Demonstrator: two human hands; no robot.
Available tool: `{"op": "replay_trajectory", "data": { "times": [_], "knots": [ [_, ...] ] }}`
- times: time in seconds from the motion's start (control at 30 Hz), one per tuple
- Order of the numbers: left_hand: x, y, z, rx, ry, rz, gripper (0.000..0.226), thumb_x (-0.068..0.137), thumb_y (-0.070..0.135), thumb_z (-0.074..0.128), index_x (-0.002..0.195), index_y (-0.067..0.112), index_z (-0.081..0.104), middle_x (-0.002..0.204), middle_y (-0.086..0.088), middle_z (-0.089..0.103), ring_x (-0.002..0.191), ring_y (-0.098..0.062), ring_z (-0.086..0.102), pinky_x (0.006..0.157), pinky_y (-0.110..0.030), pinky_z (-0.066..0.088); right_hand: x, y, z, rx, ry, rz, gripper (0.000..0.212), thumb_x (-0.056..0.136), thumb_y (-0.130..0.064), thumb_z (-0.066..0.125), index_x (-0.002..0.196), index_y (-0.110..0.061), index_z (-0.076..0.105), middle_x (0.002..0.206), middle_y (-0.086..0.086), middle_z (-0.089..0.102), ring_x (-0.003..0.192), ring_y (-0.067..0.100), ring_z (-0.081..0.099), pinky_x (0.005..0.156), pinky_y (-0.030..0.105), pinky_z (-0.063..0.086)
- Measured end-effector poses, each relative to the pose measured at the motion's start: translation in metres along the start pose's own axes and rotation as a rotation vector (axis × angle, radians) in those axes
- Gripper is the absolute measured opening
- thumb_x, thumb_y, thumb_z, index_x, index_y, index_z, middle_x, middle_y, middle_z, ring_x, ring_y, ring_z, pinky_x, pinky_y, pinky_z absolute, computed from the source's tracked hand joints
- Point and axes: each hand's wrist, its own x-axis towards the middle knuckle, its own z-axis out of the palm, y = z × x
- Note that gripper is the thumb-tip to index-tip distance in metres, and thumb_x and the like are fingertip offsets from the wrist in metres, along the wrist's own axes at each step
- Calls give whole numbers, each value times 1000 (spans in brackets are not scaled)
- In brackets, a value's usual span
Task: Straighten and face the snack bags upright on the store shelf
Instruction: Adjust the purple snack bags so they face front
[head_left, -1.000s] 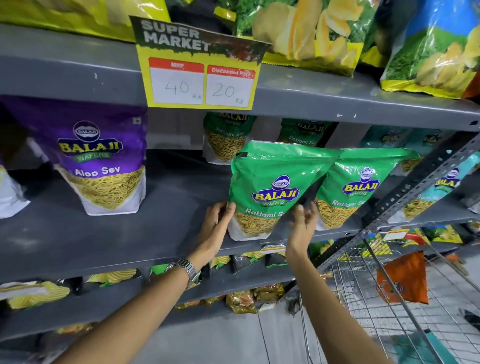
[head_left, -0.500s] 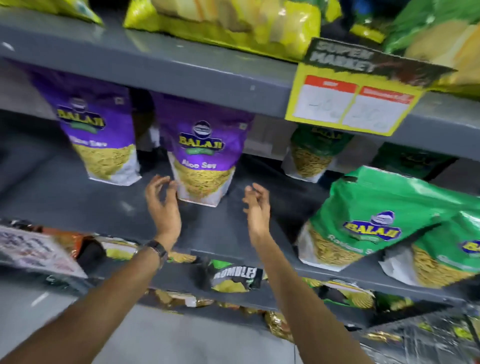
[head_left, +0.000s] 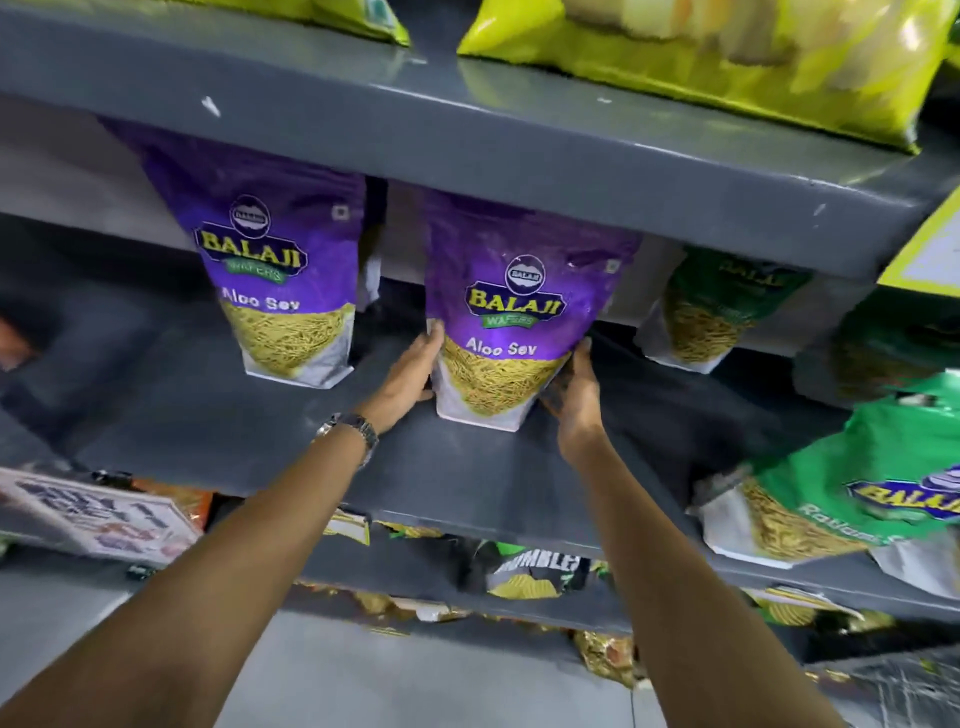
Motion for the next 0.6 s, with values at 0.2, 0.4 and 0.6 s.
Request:
{"op": "replay_trajectory", "data": {
  "times": [0.2, 0.4, 0.6],
  "knots": [
    [-15, 0, -2, 2, -8, 31, 45, 80, 69, 37, 117, 45, 45, 129, 10, 50, 123, -18, 48, 99, -53, 47, -16, 1, -1, 17, -61, -19, 50, 96, -50, 25, 124, -20, 54, 104, -3, 63, 84, 3, 60, 61, 9, 51],
    [-41, -10, 0, -23, -51, 53, 24, 92, 57, 33, 107, 47, 48, 124, 10, 55, 117, -14, 52, 100, -47, 46, -46, 10, -9, -32, -39, -106, 38, 97, -47, 26, 94, -32, 60, 107, -3, 63, 89, 1, 60, 80, 15, 47],
    [-70, -26, -1, -50, -26, 68, 23, 90, 60, 34, 98, 53, 54, 132, 5, 56, 120, -16, 54, 96, -46, 50, -66, 17, -16, -28, -28, -140, 45, 97, -50, 24, 89, -29, 63, 95, -6, 68, 89, 9, 64, 83, 27, 50]
  ]
}}
